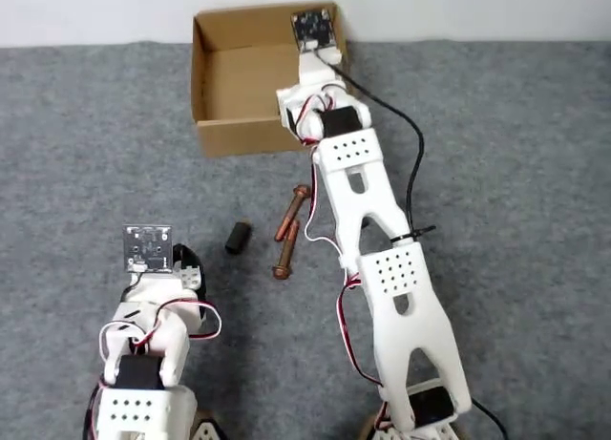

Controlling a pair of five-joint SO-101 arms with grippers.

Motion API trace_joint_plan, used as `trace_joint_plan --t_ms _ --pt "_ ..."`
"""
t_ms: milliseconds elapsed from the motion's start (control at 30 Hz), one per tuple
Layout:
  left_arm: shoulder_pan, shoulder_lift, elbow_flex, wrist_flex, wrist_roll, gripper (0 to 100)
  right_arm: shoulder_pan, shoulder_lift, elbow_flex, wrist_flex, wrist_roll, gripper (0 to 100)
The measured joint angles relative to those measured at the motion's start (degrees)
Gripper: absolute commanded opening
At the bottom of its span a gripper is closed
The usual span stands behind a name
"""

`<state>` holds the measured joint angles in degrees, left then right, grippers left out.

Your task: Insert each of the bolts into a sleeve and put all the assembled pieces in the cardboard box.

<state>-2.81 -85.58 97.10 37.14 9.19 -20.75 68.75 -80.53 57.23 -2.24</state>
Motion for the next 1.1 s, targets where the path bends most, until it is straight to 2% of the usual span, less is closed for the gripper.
trace_joint_plan --t_ms 233,400,600,933,1100 --pt "-0.7 0.0 0.0 0.0 0.0 0 -1.41 -0.44 -7.38 15.03 -0.09 14.7" --pt "-6.68 0.0 0.0 0.0 0.0 0 -3.16 -0.97 -12.66 28.66 -5.36 14.7" --pt "-9.49 0.0 0.0 -0.26 0.0 0 -7.03 -3.87 -13.01 41.67 -11.16 14.7" --pt "-9.76 0.0 0.0 -0.53 0.0 0 -10.9 -5.45 -12.48 43.25 -19.69 14.7" --pt "-9.76 0.0 0.0 -0.53 0.0 0 -13.01 -10.99 -2.46 43.25 -23.3 14.7"
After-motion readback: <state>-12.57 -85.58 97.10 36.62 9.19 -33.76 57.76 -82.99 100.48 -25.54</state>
